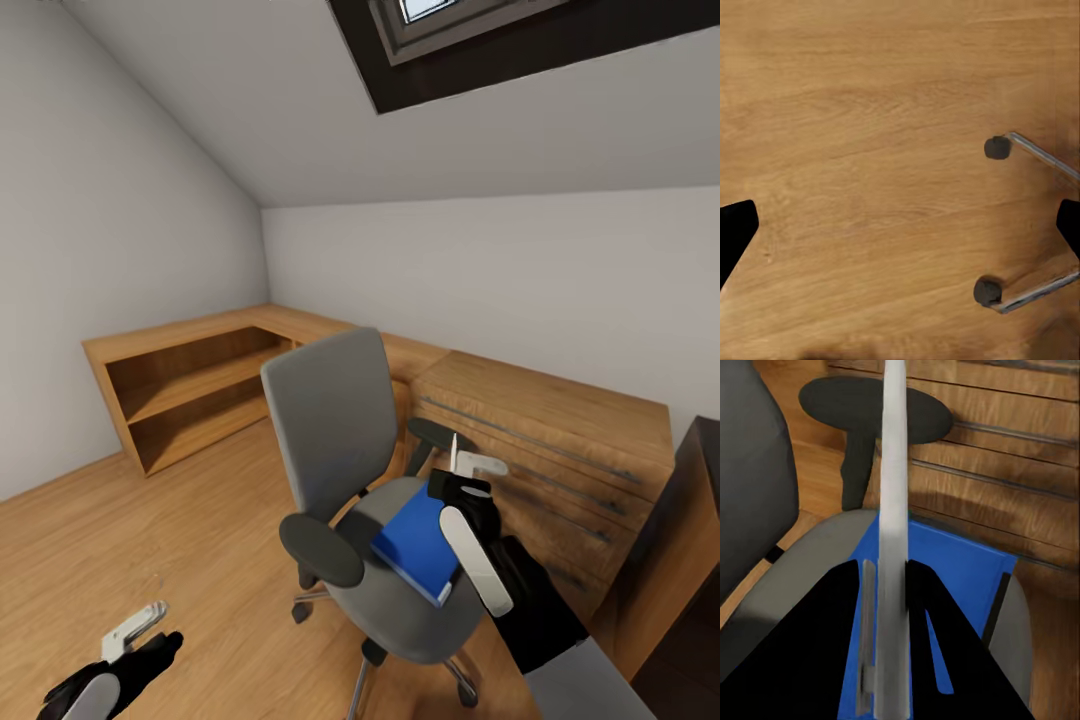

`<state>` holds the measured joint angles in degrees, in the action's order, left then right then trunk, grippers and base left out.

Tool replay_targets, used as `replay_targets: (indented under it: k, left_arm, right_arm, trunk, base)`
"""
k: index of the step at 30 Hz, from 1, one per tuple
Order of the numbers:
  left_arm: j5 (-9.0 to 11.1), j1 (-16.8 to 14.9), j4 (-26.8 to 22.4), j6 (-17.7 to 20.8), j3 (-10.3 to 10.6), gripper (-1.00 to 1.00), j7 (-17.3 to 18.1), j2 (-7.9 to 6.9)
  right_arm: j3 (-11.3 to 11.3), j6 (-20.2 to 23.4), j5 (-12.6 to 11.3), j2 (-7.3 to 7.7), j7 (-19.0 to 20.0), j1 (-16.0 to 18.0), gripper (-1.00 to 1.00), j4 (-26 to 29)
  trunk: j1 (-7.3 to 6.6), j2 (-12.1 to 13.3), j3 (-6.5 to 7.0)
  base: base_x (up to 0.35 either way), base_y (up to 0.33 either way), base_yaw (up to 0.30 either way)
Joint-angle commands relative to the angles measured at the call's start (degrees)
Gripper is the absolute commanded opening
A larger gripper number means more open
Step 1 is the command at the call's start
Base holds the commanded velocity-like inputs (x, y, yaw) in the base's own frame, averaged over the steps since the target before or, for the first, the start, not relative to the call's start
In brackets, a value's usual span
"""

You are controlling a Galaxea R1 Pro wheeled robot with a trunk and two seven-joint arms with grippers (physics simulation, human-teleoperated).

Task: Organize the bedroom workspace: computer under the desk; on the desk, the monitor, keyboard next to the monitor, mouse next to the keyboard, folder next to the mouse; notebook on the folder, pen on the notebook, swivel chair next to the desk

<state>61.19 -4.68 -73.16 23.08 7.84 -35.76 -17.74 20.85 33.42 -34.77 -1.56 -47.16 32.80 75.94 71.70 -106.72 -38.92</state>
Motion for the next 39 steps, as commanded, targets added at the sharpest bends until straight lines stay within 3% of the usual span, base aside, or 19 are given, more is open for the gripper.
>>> replay_targets:
  k: [1,3,4,7,14,26,30,34,35,39]
  left_arm:
    - [-2.0,-0.1,2.7,-0.9,0.9,1.0,-0.3,0.18]
    - [-5.5,-0.1,7.2,-4.2,2.4,1.0,1.3,0.99]
    - [-11.1,-0.1,16.8,-14.4,8.6,1.0,6.7,2.71]
    - [-12.2,-0.1,19.5,-16.3,9.4,1.0,7.5,2.88]
    - [-12.3,-0.1,19.6,-16.4,9.5,1.0,7.4,2.89]
    - [-12.1,-0.1,20.0,-16.4,9.5,1.0,7.4,2.89]
    - [-12.9,-0.1,23.4,-16.4,9.7,1.0,7.6,3.91]
    - [-16.4,-0.1,27.5,-16.4,9.7,1.0,7.9,5.9]
    - [-20.4,-0.1,30.9,-16.4,9.7,1.0,9.1,8.05]
    - [-22.8,-0.1,33.4,-16.3,9.7,1.0,10.1,9.68]
  right_arm:
    - [0.1,0.9,-0.5,0.0,-0.8,-0.1,-1.0,1.3]
    - [0.1,1.9,-0.5,0.0,-1.0,-1.2,-1.0,3.6]
    - [0.0,2.5,-0.5,0.13,-1.1,-3.1,-1.0,6.2]
    - [0.0,2.3,-0.5,0.0,-1.2,-3.3,-1.0,6.4]
    - [0.0,2.2,-0.5,0.05,-1.1,-3.4,-1.0,6.2]
    - [0.1,2.1,-0.5,-0.1,-1.2,-3.4,-1.0,6.1]
    - [0.1,2.1,-0.5,-0.11,-1.2,-3.4,-1.0,6.2]
    - [0.1,2.1,-0.5,-0.11,-1.2,-3.4,-1.0,6.2]
    - [0.1,2.1,-0.5,-0.11,-1.2,-3.4,-1.0,6.2]
    - [0.0,2.1,-0.5,-0.08,-1.2,-3.4,-1.0,6.2]
  trunk:
    - [-0.23,0.4,0.13]
    - [-0.67,1.2,0.49]
    - [-0.89,1.6,0.67]
    - [-1.55,2.8,1.21]
    - [-3.09,5.6,2.46]
    - [-5.72,10.4,4.59]
    - [-6.6,12.0,5.3]
    - [-7.48,13.6,6.02]
    - [-7.7,14.0,6.2]
    - [-8.58,15.6,6.91]
  base:
    - [0.0,0.0,0.0]
    - [0.0,0.0,0.0]
    - [-0.259,0.0,0.0]
    - [-0.296,-0.101,0.0]
    - [-0.279,-0.245,-0.009]
    - [-0.274,-0.252,-0.21]
    - [-0.261,-0.249,-0.031]
    - [-0.155,-0.142,-0.007]
    - [-0.027,-0.024,-0.001]
    - [-0.014,-0.013,-0.001]
